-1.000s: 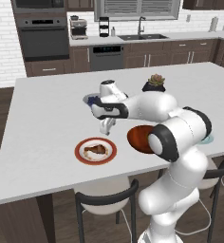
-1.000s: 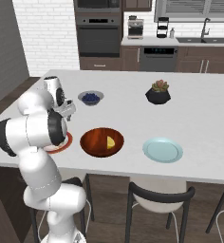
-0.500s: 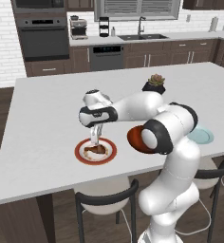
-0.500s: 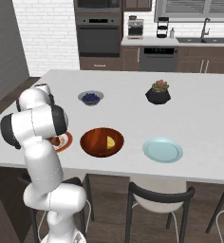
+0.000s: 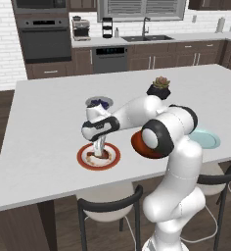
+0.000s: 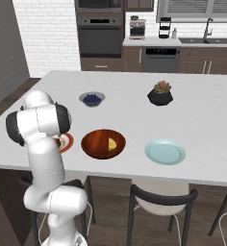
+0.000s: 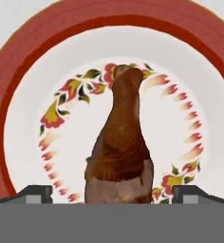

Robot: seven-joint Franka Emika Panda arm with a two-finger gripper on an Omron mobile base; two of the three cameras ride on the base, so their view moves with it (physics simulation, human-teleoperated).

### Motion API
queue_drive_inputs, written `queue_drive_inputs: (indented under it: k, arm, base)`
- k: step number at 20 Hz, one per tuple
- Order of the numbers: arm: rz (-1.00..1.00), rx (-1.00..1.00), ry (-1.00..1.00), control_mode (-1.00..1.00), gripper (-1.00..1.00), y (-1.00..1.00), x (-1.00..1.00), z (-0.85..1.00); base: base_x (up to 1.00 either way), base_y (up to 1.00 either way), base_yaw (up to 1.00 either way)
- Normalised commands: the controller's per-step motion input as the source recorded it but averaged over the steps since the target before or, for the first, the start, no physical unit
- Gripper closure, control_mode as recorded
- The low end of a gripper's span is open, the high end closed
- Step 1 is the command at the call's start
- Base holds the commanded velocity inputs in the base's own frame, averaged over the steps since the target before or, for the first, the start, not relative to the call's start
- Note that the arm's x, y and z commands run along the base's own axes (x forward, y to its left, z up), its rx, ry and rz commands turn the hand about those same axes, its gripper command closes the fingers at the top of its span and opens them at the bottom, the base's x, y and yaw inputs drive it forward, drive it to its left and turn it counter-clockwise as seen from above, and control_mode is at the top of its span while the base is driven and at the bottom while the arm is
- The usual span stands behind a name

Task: Pick the chicken drumstick and lemon wedge from their plates and place them in the bowl. Then put the bowl in the fridge.

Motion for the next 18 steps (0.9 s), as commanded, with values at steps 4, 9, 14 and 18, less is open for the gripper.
queue_drive_inputs:
  k: [4, 9, 14, 18]
  arm:
    - [0.0, -0.02, -0.01, -1.0, -1.0, -0.06, 0.03, -0.48]
    - [0.0, 0.0, -0.01, -1.0, -1.0, -0.02, 0.0, -0.26]
    - [0.0, 0.0, -0.03, -1.0, 1.0, 0.0, 0.0, -0.22]
    - [0.0, 0.0, -0.06, -1.0, 1.0, -0.1, -0.01, -0.01]
  base:
    - [0.0, 0.0, 0.0]
    - [0.0, 0.0, 0.0]
    - [0.0, 0.0, 0.0]
    - [0.0, 0.0, 0.0]
